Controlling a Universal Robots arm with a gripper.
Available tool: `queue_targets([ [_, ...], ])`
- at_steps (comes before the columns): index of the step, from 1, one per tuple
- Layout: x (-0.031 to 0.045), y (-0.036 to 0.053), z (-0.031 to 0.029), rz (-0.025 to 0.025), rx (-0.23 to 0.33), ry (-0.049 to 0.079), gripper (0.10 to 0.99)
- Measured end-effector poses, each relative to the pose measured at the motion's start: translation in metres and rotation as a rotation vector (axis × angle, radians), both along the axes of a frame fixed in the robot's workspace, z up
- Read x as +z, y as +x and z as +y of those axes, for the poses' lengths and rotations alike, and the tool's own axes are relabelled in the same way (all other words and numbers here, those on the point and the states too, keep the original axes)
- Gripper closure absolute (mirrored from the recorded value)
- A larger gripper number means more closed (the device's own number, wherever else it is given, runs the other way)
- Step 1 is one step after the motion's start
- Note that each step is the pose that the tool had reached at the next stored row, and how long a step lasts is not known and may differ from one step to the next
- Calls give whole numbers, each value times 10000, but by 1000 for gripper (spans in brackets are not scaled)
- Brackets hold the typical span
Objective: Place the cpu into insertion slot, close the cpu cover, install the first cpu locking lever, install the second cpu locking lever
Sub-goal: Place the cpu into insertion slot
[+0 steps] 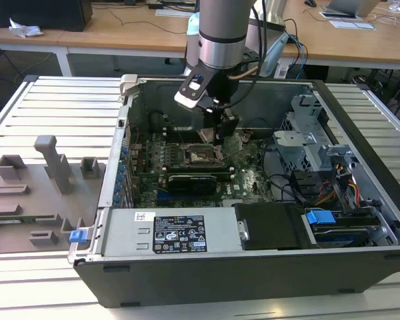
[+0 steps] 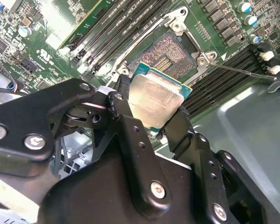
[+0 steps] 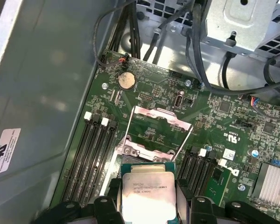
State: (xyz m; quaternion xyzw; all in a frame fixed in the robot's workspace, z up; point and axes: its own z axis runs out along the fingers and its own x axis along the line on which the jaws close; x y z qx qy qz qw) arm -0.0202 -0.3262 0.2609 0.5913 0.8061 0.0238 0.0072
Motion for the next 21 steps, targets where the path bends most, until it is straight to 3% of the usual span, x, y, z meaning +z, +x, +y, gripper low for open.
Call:
queue_targets([
  [21,-3,0,0,-1,-1353,-46,541],
])
